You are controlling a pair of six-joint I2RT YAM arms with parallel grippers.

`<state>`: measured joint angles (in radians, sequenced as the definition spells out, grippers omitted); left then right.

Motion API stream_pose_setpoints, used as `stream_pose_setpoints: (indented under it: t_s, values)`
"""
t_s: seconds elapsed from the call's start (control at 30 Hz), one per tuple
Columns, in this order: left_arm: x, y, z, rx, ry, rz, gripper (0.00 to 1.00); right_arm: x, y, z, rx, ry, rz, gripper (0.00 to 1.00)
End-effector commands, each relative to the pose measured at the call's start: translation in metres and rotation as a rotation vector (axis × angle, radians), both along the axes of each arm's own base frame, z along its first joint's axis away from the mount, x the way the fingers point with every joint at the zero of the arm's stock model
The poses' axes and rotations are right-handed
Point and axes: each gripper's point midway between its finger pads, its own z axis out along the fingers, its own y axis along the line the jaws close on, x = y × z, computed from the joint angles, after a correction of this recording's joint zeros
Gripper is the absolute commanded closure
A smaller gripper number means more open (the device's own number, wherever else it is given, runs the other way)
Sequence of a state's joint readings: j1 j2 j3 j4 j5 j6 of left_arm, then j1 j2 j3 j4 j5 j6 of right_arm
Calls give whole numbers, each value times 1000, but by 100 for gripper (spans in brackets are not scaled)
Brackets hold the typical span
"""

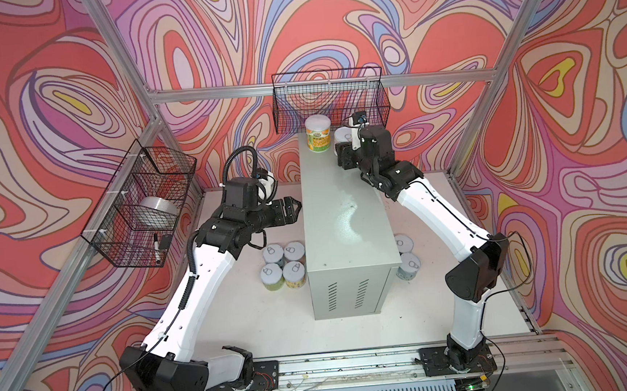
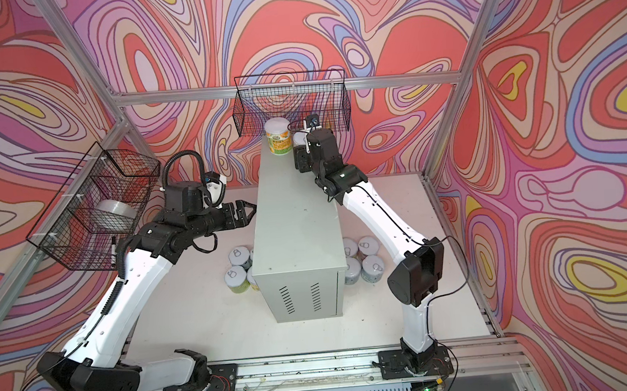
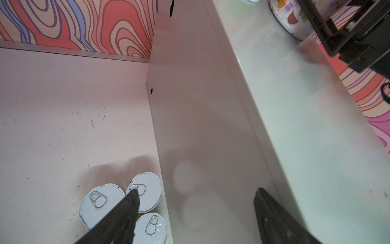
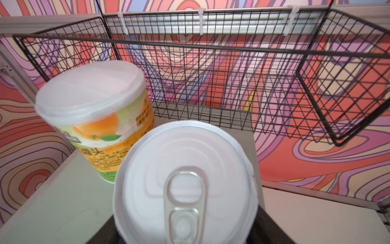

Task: Place and organize the canned foods onto the counter
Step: 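Carry the pink can with the right gripper toward the yellow can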

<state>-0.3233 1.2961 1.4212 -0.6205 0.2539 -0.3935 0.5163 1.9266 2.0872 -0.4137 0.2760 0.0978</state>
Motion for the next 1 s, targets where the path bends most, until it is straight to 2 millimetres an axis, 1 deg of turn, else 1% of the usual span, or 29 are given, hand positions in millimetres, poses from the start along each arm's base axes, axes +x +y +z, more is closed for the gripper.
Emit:
stream_pose_setpoints:
  t_s: [0.0, 0.3, 0.6, 0.67, 0.7, 0.73, 0.8, 0.83, 0.97]
  values:
    - [4, 3, 0, -10, -23, 11, 15, 11, -10, 1, -8, -13, -55, 30]
    - [7, 2, -3, -17, -23, 11, 16, 22, -7, 2, -1, -18, -49, 30]
    - [7, 2, -8, -11, -8, 9, 16, 33, -5, -10, -2, 9, -66, 30]
    - [7, 2, -10, -7, -4, 9, 16, 33, -7, -8, 3, 5, -73, 30]
    - [7, 3, -11, -3, 0, 10, 15, 33, -7, -8, 5, 6, -76, 28]
    - [7, 2, -13, -1, 3, 8, 15, 33, -7, -7, 4, 4, -80, 24]
    - [7, 3, -14, 2, 6, 9, 12, 31, -8, -5, 5, 9, -76, 12]
    - [7, 3, -15, 4, 6, 9, 10, 30, -7, -3, 12, 12, -69, 9]
    - [6, 5, -18, 11, 7, 16, 5, 20, -6, 9, 43, 16, -41, 5]
